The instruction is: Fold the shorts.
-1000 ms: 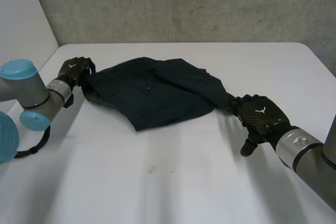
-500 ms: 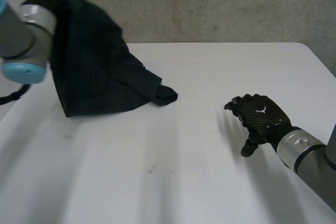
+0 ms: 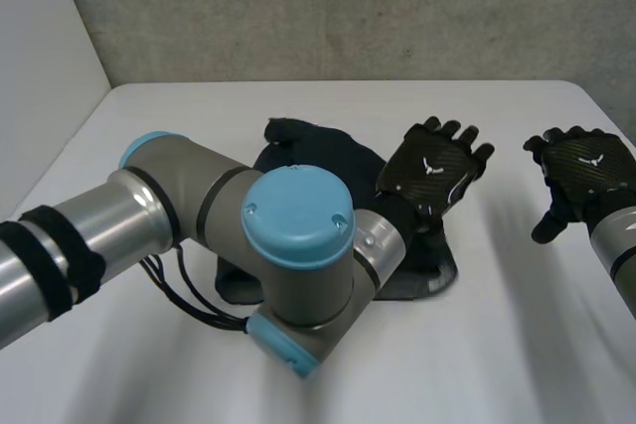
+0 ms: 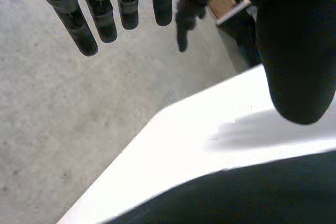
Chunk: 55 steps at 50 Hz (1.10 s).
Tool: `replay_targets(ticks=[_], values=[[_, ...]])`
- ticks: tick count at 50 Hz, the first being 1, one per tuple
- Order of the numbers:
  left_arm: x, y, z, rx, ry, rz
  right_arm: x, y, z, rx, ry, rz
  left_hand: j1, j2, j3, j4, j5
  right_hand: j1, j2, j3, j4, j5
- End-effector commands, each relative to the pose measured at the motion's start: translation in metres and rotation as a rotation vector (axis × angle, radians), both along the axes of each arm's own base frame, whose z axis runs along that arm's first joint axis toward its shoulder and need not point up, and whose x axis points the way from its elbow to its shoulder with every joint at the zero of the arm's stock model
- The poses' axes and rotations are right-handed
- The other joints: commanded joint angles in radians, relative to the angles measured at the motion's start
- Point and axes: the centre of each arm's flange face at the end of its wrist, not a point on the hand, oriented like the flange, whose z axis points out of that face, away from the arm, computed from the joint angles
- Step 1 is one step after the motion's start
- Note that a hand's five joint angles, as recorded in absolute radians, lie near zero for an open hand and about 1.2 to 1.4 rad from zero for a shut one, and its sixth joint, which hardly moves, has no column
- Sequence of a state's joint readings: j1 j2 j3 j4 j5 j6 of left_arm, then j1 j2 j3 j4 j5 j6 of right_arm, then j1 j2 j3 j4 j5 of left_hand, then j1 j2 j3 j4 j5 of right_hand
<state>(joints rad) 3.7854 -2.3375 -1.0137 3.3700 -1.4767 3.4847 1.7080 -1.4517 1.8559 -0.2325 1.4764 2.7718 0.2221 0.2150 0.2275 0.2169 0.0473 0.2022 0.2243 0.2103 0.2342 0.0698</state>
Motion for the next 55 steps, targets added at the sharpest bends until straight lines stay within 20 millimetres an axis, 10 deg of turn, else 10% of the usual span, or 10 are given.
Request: replay_targets(ticks=[1,14,26,30,34,55], values=[[0.047,-0.001,0.028,-0.02,-0.113,0.069,0.01,0.01,0.005,0.036,-0.032,0.118,-0.032,-0.025,-0.037,-0.027,-0.032,-0.028,-0.05,-0.036,-0.06,-0.07],[0.144,-0.047,0.037,0.135,-0.186,0.378,0.029,0.031,0.001,0.197,-0.195,0.288,0.006,0.013,0.001,0.011,0.006,-0.028,-0.05,-0.036,-0.06,-0.07],[0.19,-0.097,0.011,0.164,-0.175,0.629,0.08,0.044,-0.06,0.288,-0.136,0.432,0.012,0.019,0.007,0.017,0.012,0.126,0.104,0.118,0.094,0.084],[0.192,-0.099,0.009,0.171,-0.143,0.64,0.081,0.029,-0.076,0.232,-0.069,0.382,0.012,0.019,0.007,0.017,0.012,0.372,0.35,0.364,0.34,0.33],[0.192,-0.099,0.01,0.182,-0.12,0.642,0.079,0.008,-0.076,0.12,0.033,0.315,0.012,0.019,0.007,0.017,0.012,1.191,1.169,1.183,1.159,1.149],[0.19,-0.093,0.005,0.199,-0.126,0.629,0.002,-0.158,-0.039,-0.116,0.107,-0.049,0.009,0.016,0.004,0.014,0.009,1.194,1.172,1.186,1.162,1.152]])
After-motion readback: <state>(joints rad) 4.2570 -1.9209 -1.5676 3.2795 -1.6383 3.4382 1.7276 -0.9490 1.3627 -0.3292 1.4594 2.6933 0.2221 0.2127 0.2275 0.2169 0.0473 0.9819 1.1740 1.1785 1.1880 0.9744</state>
